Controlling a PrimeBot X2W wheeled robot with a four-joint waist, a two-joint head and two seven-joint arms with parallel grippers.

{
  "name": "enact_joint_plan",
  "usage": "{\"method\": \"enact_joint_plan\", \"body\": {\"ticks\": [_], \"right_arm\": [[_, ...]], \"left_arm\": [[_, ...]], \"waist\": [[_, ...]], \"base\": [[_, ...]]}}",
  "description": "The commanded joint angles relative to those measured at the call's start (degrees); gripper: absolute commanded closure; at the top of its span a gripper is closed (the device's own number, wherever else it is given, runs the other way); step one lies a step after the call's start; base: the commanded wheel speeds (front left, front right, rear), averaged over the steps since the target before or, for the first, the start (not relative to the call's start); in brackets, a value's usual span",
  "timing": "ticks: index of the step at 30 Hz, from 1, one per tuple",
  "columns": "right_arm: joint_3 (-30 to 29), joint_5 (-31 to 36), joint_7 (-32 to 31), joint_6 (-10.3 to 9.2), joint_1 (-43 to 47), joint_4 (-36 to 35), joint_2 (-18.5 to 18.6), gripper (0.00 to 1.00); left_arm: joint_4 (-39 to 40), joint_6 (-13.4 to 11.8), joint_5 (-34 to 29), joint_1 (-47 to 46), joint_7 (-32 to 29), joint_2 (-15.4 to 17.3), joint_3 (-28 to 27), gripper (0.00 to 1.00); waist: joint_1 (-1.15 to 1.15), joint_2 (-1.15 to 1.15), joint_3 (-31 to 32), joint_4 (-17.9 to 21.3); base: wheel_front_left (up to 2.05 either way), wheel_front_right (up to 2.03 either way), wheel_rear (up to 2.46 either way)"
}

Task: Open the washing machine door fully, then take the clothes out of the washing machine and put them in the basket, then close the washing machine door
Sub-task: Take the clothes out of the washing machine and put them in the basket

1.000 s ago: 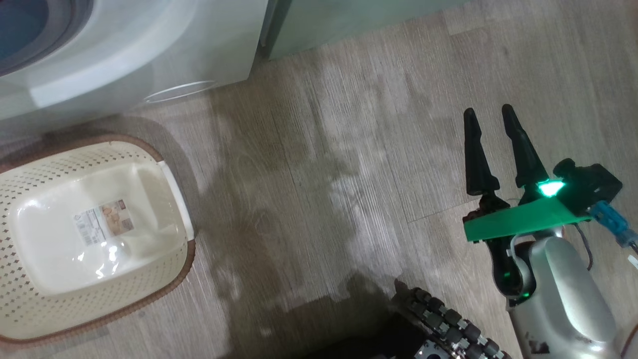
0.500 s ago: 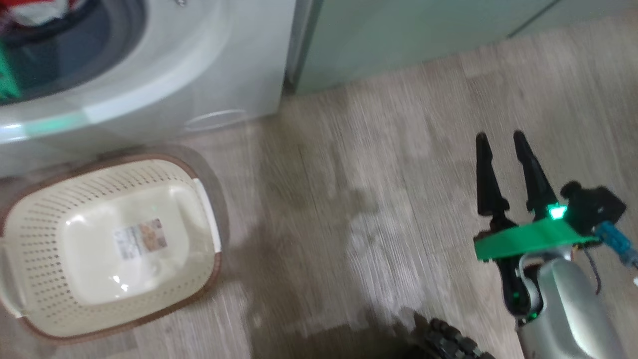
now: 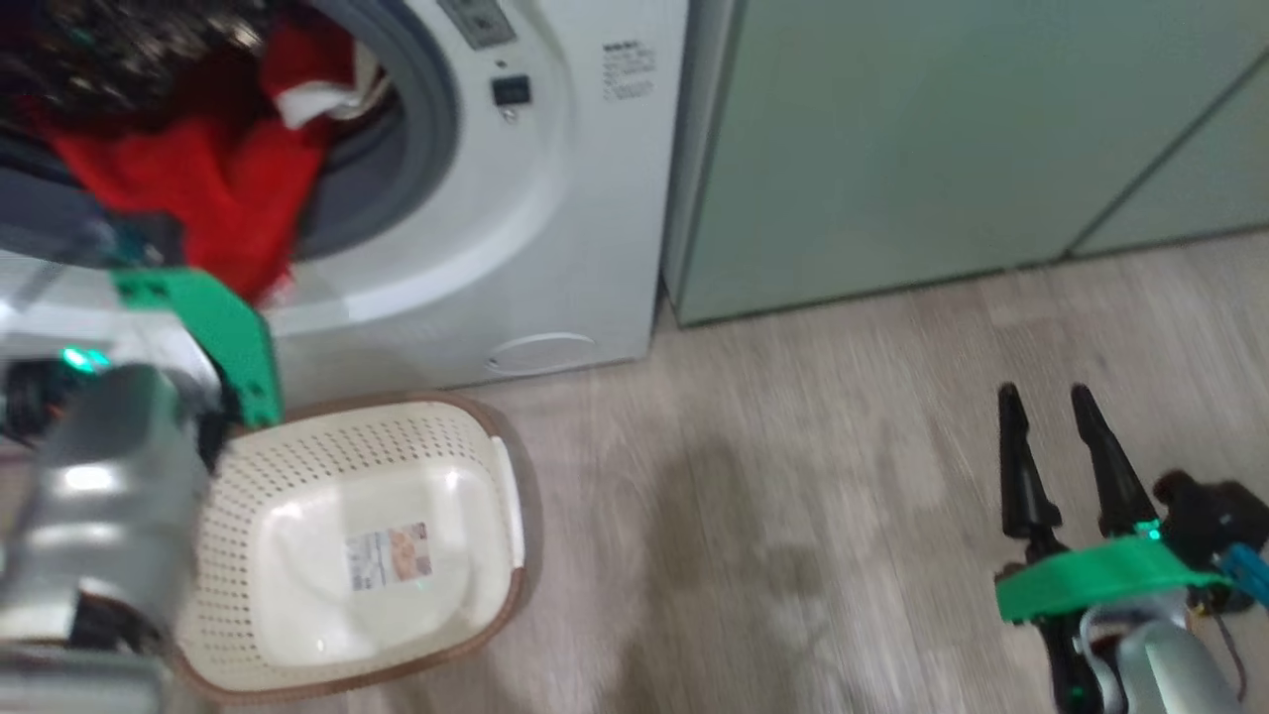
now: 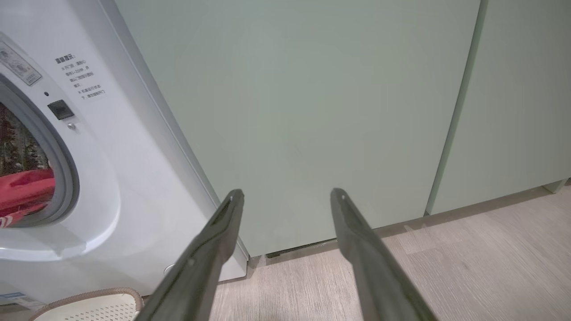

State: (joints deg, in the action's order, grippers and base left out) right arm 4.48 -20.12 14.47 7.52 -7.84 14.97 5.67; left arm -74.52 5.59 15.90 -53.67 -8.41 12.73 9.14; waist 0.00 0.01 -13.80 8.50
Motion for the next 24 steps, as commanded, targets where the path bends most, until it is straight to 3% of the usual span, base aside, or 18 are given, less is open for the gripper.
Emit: {"method": "enact_joint_plan", "body": {"ticks": [1, 11, 24], "right_arm": [[0.66, 0.37, 0.52, -0.03, 1.2, -1.51, 1.06, 0.0], [-0.77, 0.24, 0.52, -0.03, 4.7, -2.48, 2.14, 0.0], [0.05, 0.01, 0.52, -0.03, 3.26, -2.96, 3.15, 0.0]], "left_arm": [[1.11, 0.45, 0.53, 1.24, 1.45, 1.04, -0.41, 1.0], [0.89, 1.71, 2.97, 15.06, 3.82, -5.34, 1.18, 1.0], [0.64, 1.42, 4.74, 22.81, -3.86, -6.09, 2.17, 1.0]], "waist": [[0.0, -0.01, 3.66, -3.06], [0.0, -0.01, 6.95, -6.31], [0.0, -0.01, 3.37, -5.06]], "base": [[0.0, 0.0, 0.0], [0.0, 0.0, 0.0], [0.0, 0.0, 0.0]]}}
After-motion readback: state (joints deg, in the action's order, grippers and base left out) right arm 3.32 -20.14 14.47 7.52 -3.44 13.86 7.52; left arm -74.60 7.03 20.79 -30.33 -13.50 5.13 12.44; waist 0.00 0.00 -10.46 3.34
